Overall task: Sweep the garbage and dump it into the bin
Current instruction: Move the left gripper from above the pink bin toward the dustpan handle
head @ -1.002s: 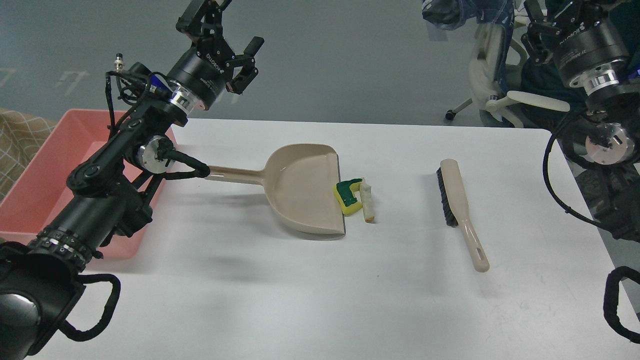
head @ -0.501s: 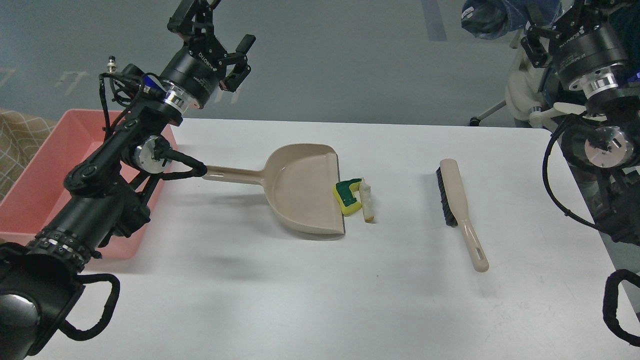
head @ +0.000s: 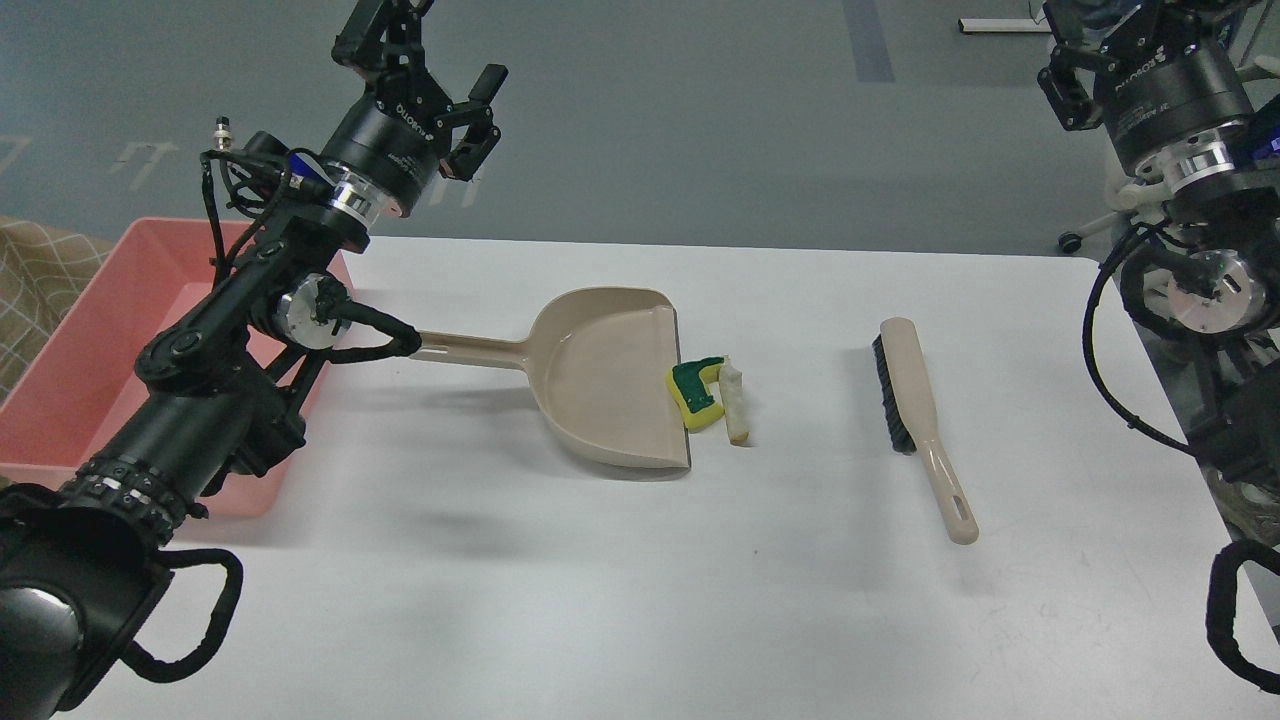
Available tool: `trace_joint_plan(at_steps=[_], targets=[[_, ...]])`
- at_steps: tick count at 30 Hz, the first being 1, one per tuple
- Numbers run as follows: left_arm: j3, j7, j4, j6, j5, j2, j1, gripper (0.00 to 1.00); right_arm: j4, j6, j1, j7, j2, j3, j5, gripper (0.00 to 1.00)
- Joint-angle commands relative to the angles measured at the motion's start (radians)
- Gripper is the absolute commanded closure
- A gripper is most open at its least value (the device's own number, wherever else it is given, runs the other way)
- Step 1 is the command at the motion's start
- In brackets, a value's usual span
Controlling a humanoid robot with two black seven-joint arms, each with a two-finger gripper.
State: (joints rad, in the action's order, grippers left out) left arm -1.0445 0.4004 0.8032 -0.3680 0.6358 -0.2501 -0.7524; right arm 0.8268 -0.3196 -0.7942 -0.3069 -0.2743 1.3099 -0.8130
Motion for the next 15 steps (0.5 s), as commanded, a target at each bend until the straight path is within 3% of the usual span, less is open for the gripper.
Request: trace_joint_plan(at_steps=[1,10,15], targets=[[0.0,0.014,0.001,0.009,0.005,0.0,-0.004,0.02,0.011,-0.001,0.001,0.002,0.001,0.0,0.0,0.0],[0.035,-0.008,0.019,0.009,-0.002,-0.014,0.002,0.02,0.017,-0.001,0.009,0.002,-0.005,-0.006,0.0,0.0],[0.044,-0.015,0.091,0.012,0.012,-0.04,0.013,0.02,0.017,-0.001,0.01,0.003,-0.006,-0.006,0.0,0.0]])
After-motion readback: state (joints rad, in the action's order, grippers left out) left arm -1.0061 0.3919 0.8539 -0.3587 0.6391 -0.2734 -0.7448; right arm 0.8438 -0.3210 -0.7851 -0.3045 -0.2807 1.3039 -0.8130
